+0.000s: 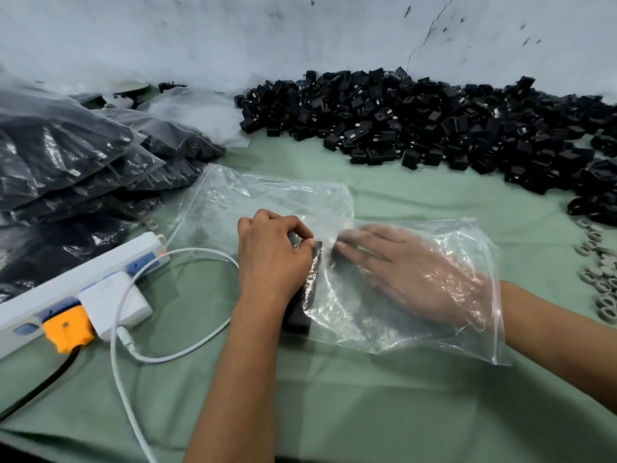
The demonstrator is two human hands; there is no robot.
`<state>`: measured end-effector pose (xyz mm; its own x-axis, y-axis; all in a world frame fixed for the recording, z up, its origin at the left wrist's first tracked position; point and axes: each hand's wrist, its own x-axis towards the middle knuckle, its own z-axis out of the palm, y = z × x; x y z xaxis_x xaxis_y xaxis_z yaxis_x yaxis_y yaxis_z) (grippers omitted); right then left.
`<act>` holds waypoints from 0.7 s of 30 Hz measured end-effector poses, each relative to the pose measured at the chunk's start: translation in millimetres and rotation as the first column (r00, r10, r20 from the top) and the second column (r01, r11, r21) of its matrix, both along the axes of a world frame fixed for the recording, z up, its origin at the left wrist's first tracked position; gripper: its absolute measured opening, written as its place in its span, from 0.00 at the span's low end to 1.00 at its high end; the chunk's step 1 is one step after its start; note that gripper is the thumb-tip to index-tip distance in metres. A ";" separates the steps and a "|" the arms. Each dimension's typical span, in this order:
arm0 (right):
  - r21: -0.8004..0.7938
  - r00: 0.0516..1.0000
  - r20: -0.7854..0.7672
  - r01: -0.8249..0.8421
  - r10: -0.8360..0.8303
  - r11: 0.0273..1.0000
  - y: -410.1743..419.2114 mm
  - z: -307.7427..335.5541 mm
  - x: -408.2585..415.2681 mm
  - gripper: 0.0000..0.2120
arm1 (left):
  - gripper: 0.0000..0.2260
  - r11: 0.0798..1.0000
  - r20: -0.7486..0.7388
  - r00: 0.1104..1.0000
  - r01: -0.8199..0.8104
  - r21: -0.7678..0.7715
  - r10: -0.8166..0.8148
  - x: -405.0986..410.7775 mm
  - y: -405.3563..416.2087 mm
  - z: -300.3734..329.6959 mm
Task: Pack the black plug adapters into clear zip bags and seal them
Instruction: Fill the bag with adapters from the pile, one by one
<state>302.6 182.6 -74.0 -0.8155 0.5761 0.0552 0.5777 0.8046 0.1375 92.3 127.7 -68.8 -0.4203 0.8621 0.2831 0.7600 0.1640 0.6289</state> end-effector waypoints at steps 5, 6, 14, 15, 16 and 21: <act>0.014 0.973 -0.227 -0.034 0.036 0.999 -2.3 1.8 -12.5 0.28 | 0.03 1.000 0.022 1.000 0.007 0.003 -0.008 -0.3 -1.5 -1.2; -0.005 0.974 -0.226 -0.038 0.036 0.999 -1.8 0.5 -15.8 0.27 | 0.03 1.000 0.022 1.000 0.007 0.004 -0.007 -0.4 -1.2 -1.4; -0.154 0.956 -0.289 -0.098 0.050 0.983 -0.5 3.2 -23.7 0.27 | 0.04 1.000 0.008 1.000 0.011 0.005 -0.011 0.1 -0.6 -1.8; -0.154 0.961 -0.273 -0.094 0.049 0.984 -2.0 3.8 -23.4 0.28 | 0.03 1.000 0.006 1.000 0.007 0.003 -0.007 0.3 -0.7 -1.7; -0.170 0.960 -0.280 -0.068 0.018 0.983 -4.1 5.4 -23.3 0.29 | 0.04 1.000 0.001 1.000 0.001 0.003 -0.001 0.4 -0.5 -1.8; -0.394 0.861 -0.485 -0.059 -0.153 0.917 -16.7 4.3 -19.9 0.25 | 0.09 0.999 -0.014 1.000 -0.021 0.025 0.022 0.7 0.0 -1.5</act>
<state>282.8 166.0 -69.7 -0.7083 0.6734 0.2116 0.5194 0.7002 -0.4897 93.0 127.7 -70.3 -0.4344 0.8457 0.3101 0.7653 0.1650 0.6221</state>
